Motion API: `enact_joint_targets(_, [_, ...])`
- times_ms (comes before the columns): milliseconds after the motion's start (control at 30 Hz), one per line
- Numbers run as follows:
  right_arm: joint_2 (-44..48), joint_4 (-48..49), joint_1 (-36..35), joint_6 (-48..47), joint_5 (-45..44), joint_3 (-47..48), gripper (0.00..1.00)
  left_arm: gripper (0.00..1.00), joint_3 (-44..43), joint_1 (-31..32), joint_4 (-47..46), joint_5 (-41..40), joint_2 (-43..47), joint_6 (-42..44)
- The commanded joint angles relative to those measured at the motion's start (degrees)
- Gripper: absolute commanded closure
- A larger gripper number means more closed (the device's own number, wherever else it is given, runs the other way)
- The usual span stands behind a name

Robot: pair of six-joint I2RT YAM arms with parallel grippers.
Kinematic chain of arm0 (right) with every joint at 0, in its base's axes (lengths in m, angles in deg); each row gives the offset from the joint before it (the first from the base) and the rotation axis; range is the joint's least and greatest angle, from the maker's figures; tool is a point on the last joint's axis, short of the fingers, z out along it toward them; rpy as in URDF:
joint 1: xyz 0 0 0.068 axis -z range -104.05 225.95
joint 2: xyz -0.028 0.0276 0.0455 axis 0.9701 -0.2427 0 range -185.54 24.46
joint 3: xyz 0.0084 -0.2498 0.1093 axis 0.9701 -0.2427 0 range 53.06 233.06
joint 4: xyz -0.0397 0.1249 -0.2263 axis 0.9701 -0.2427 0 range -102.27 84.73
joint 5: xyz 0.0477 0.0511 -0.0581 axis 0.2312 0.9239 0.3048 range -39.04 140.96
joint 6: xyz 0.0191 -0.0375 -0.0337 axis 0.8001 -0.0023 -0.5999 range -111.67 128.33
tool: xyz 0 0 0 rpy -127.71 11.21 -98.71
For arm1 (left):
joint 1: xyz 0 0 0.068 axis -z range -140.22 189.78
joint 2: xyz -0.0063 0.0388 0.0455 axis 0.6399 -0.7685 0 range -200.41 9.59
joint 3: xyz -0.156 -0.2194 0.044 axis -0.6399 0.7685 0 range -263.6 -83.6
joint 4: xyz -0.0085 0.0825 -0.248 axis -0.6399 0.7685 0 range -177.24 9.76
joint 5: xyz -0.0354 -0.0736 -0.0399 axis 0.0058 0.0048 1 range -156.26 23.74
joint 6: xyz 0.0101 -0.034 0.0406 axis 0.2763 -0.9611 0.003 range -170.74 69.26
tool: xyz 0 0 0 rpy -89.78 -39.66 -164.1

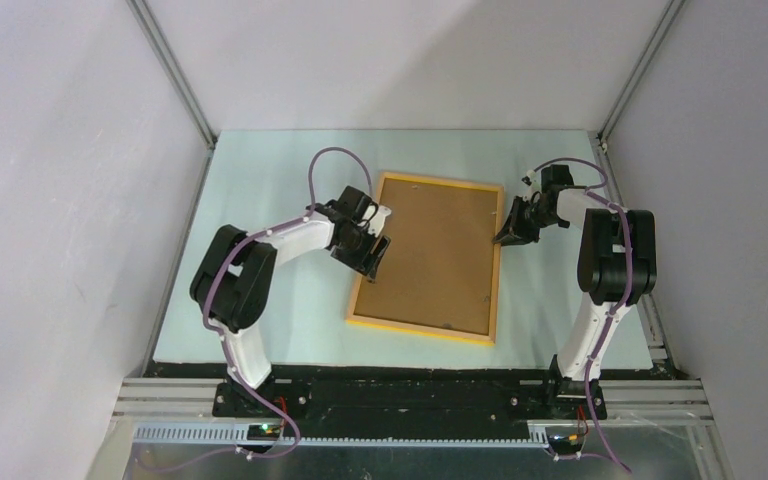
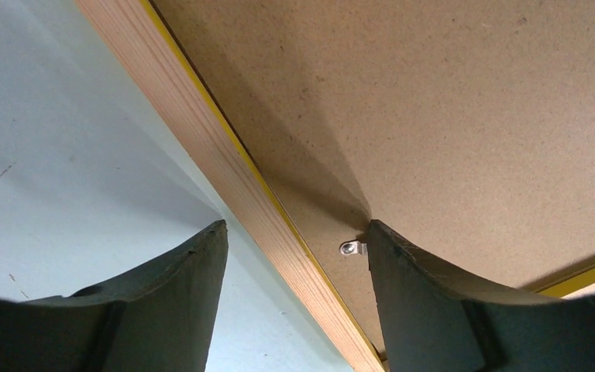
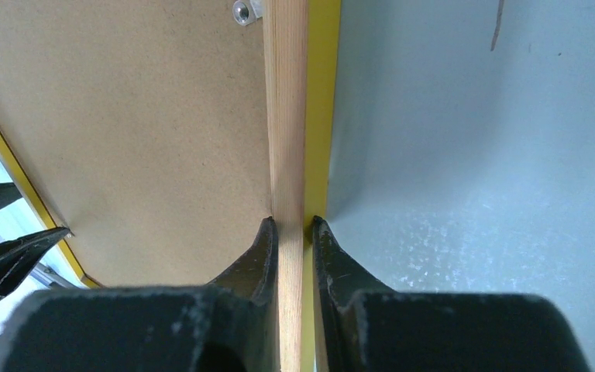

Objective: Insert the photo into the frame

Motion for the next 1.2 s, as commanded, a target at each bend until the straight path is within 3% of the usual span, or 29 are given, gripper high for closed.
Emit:
enact_joint_targets(0, [-0.85, 0.28, 1.1, -1.36, -1.03, -0.72, 1.0, 0.29, 3.46, 1.37, 3.47, -2.66, 0.56, 3.01])
enact_joint_targets(267, [-0.9, 0.23, 1.32, -1.47, -1.2, -0.73, 1.0, 0.31, 5.22, 1.74, 3.48, -3.22, 2.54, 4.36])
enact_joint_targets(600, [-0.83, -0.02, 1.41, -1.64, -0.97, -0.77, 1.0, 0.53, 4.23, 1.67, 3.49, -3.57, 2.31, 4.4])
enact_joint_targets(1167, [-1.12, 0.03, 1.44, -1.77, -0.74, -0.77, 1.0, 0.67, 3.98, 1.69, 3.5, -3.24, 1.91, 4.89])
